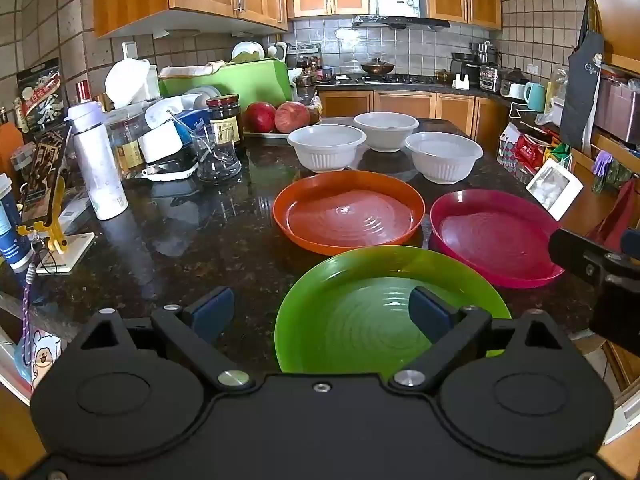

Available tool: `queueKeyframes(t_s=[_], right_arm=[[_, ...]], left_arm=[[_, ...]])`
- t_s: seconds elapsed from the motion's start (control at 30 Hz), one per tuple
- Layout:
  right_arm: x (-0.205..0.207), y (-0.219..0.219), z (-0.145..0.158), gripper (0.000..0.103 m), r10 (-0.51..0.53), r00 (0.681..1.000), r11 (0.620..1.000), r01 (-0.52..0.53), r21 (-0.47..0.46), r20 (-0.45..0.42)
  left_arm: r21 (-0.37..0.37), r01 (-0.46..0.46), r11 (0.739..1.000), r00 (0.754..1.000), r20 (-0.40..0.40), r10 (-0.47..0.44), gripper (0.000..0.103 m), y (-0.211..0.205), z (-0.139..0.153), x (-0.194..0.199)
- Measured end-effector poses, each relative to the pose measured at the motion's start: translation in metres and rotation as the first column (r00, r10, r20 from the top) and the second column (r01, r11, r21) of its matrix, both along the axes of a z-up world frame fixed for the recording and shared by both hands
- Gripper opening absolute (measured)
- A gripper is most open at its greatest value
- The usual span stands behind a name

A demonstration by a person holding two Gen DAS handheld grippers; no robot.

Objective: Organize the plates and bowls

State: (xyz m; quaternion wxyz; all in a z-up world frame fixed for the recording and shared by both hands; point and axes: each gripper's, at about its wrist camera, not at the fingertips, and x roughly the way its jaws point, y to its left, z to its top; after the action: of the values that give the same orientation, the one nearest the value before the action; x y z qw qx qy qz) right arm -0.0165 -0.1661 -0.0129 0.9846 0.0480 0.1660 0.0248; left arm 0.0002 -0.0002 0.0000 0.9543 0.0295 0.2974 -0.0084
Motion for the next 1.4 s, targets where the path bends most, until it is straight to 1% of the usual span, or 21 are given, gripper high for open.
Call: queueKeyframes(t_s=[0.17,0.27,0.33,0.5,0.57,0.67,1.4], right_arm=[[0.004,-0.002,-0.002,0.088,-0.006,1.000,1.000,0.006,0.009,-0.022],[0.003,0.000,0.000,0.088,-0.008,0.999,1.000,0.009,0.013,-0.047],[0.005,0.004,0.002,0.088,-0.008,0.998,1.000,0.007,-0.014,-0.058],[0.018,0.003,0.003,0.087,-0.036,0.993,0.999,0.032,-0.030,-0.113],[0.006,0.002,-0.003,0.086,-0.034,0.992,0.999,0.030,-0.029,-0.124],[0.007,0.002,-0.004,0.086,-0.035,0.989,0.999,0.031,-0.026,-0.145],[0.008,0.001,-0.005,0.086,-0.034,0.989,0.999,0.031,-0.023,-0.143]], left_arm=[[-0.011,0.008,1.000,1.000,0.004,-0.008,0.093,0.004,0.001,-0.004],[-0.002,0.001,1.000,1.000,0.015,-0.001,0.093,0.005,0.003,-0.008],[0.007,-0.008,1.000,1.000,0.024,0.008,0.093,0.006,0.004,-0.010],[0.005,-0.027,1.000,0.999,0.021,0.027,0.093,0.003,0.000,-0.009],[0.005,-0.031,1.000,0.999,0.020,0.031,0.093,0.003,-0.001,-0.009],[0.003,-0.034,0.999,0.999,0.018,0.034,0.093,0.004,-0.002,-0.009],[0.016,-0.037,0.999,0.999,0.013,0.037,0.093,-0.001,-0.004,-0.008]])
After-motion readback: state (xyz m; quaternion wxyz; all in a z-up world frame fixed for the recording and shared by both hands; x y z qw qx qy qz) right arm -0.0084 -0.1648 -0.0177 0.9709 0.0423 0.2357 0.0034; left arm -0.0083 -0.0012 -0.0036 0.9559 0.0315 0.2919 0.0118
